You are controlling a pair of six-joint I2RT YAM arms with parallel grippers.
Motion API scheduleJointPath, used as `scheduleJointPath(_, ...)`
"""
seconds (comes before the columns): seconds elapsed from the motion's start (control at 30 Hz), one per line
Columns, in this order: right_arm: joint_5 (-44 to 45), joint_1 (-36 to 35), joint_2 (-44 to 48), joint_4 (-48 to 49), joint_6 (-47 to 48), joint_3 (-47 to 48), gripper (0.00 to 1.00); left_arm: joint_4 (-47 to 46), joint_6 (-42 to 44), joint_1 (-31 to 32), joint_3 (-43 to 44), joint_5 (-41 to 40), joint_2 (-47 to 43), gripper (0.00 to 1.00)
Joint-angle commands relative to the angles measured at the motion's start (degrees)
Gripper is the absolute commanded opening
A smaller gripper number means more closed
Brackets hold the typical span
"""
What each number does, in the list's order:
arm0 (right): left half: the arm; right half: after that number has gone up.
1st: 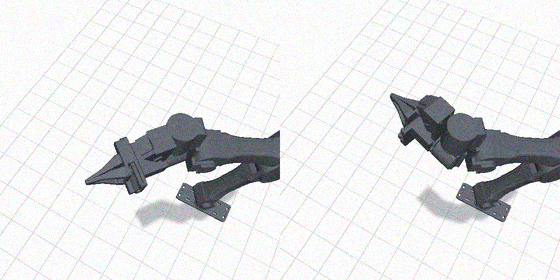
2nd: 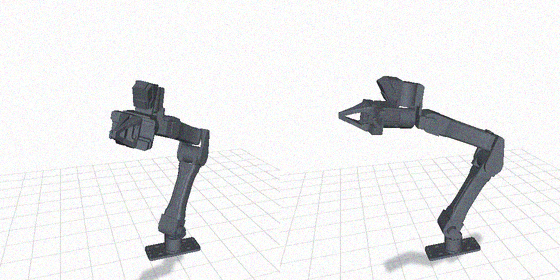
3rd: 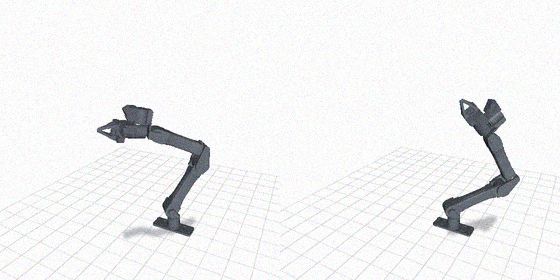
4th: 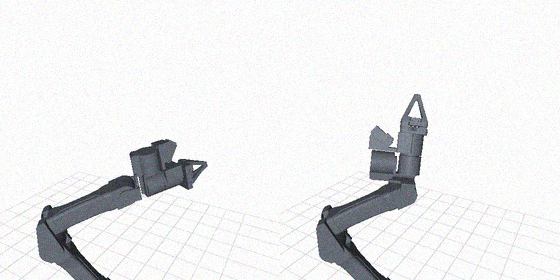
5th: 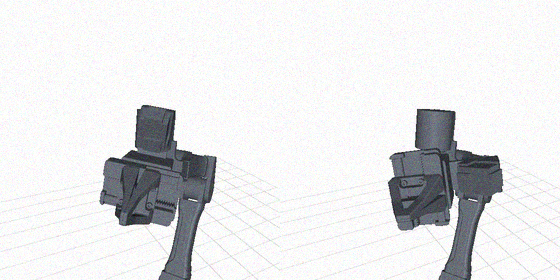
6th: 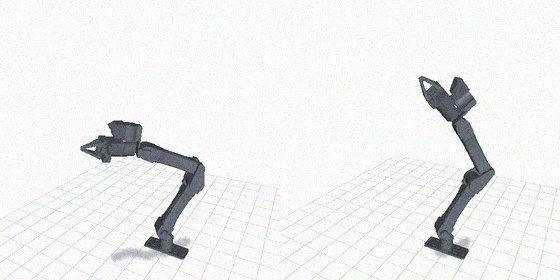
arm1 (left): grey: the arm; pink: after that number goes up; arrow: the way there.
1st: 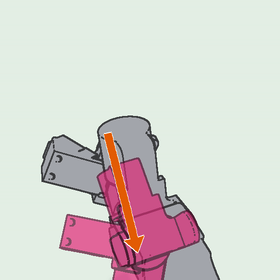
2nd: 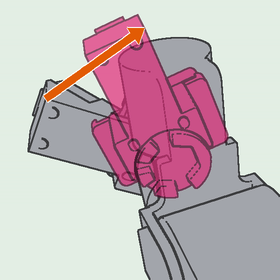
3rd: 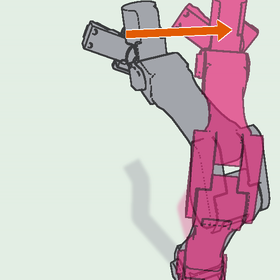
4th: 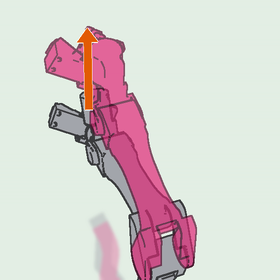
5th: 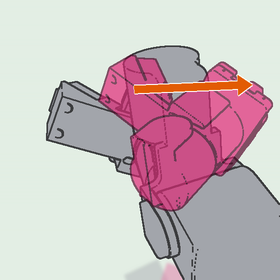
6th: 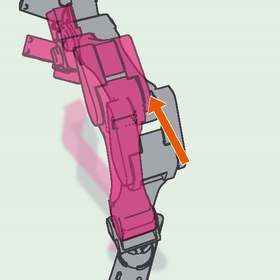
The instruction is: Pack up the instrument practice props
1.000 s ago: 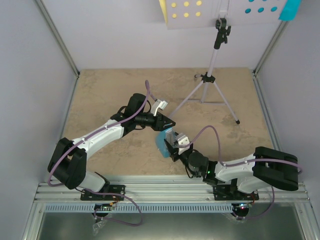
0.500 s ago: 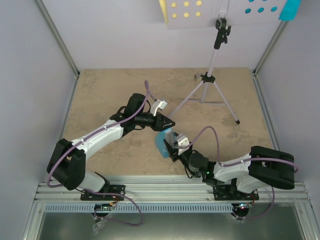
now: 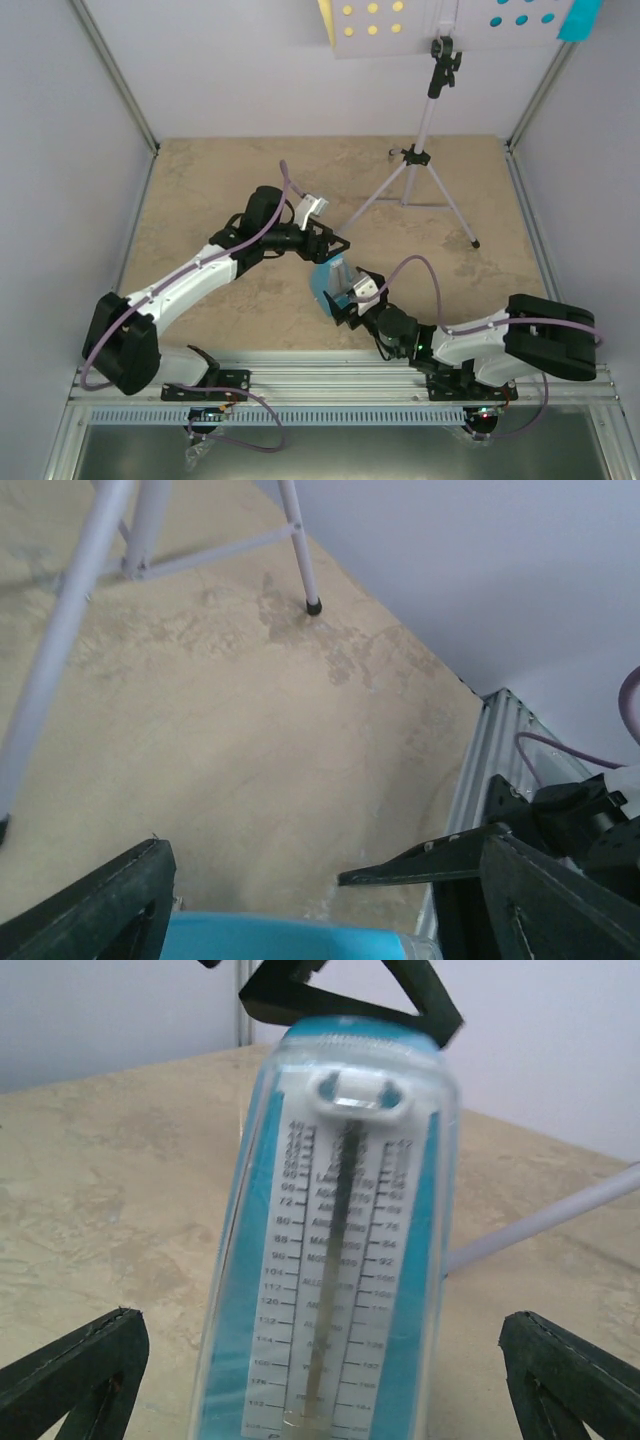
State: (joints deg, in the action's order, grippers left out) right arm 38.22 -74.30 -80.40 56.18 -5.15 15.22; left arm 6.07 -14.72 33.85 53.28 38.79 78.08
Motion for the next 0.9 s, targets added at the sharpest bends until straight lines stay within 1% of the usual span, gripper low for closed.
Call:
scheduleJointPath(0.0,1.70,-0.35,6.19,-0.75,0.87,-2.04,0.98,0.53,2.84,0.07,-0.38,-6.98,-5.50,0.90)
scheduleJointPath(0.1,1.92,-0.32,12.16,-0.96,2.80,-4.12,0.98,0.16,4.50,0.02,-1.25,-10.91,-9.34,0.95)
scheduleJointPath(0.17,-0.07,-0.38,17.86,-0.92,6.68,-5.81,0.98,0.94,6.57,0.08,-1.58,-13.03,-11.71,0.98)
scheduleJointPath(0.23,-2.83,-0.44,24.19,-2.04,12.55,-6.86,0.98,2.60,8.40,0.08,-1.53,-15.99,-13.77,0.99)
scheduleJointPath(0.3,-2.35,-0.32,30.26,-4.27,17.14,-6.39,0.98,4.12,9.78,0.08,-1.55,-21.33,-15.90,0.99)
scheduleJointPath(0.37,-2.78,1.07,35.18,-7.33,19.79,-4.74,0.98,3.86,11.10,0.06,-2.31,-22.39,-17.82,0.99)
scheduleJointPath(0.43,-5.20,6.87,37.72,-13.63,17.62,-1.23,0.98,3.55,12.30,0.00,-2.72,-18.31,-18.17,0.99)
scheduleJointPath(0.47,-8.05,10.70,37.72,-18.08,15.02,1.04,0.98,3.96,12.78,0.10,-2.56,-15.15,-17.59,0.99)
scheduleJointPath(0.53,-16.50,20.08,37.07,-26.05,7.99,4.31,0.98,5.62,13.72,0.37,-1.61,-10.03,-14.94,0.99)
scheduleJointPath(0.6,-22.27,26.90,36.89,-27.06,3.93,4.10,0.98,7.77,14.54,1.55,-0.64,-8.38,-12.78,0.99)
scheduleJointPath(0.67,-22.63,30.96,36.97,-26.63,0.92,2.26,0.98,11.19,17.76,3.91,0.58,-9.78,-10.67,0.99)
scheduleJointPath(0.73,-22.49,33.39,37.40,-25.85,-1.15,-0.01,0.98,13.99,19.15,6.42,1.62,-11.91,-8.80,0.99)
scheduleJointPath(0.87,-22.52,34.78,40.41,-24.54,-2.10,-3.29,0.98,13.91,19.56,8.29,1.33,-13.21,-7.90,0.99)
